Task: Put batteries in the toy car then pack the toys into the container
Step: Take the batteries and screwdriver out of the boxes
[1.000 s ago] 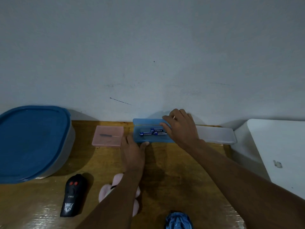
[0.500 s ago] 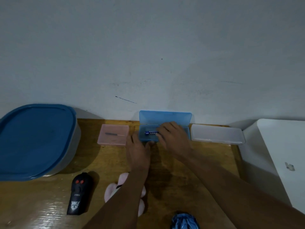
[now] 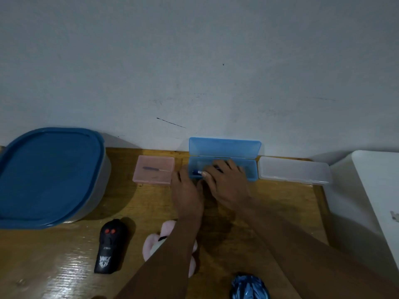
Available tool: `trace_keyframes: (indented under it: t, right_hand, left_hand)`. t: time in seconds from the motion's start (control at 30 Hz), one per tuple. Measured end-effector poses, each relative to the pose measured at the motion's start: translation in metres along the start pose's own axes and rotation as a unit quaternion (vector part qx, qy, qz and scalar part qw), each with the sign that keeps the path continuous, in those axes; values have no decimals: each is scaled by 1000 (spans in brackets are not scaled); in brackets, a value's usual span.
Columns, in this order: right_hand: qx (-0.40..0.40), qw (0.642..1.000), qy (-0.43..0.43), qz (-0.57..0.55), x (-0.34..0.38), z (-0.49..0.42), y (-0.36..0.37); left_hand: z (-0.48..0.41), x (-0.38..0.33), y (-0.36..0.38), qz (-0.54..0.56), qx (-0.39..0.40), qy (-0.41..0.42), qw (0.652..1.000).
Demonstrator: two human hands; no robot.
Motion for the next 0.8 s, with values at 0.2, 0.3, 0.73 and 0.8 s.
trace_keyframes:
  t: [0.2, 0.3, 0.73, 0.8]
  right_hand:
    - [29, 999, 18, -6, 5, -6, -4]
    - [35, 999, 23, -17, 5, -8, -4]
    - [-33, 988, 52, -140, 1, -11, -6]
    - [-63, 976, 81, -191, 0, -13, -7]
  left_hand:
    - [-1, 3, 3, 0, -16, 9, 1000]
    - [-1, 4, 4, 2, -18, 9, 1000]
    - [-1, 5, 2, 7, -9, 6, 1000]
    - [-1, 3, 1, 5, -8, 5, 1000]
Point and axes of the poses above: each hand's wrist, its own z-axis away from the middle knuckle, its own y-axis out of the palm, x = y × z, the point moved 1 cm from there along -z, towards the middle knuckle, and after that the axes turned 6 degrees about x, right-handed, at the moved point
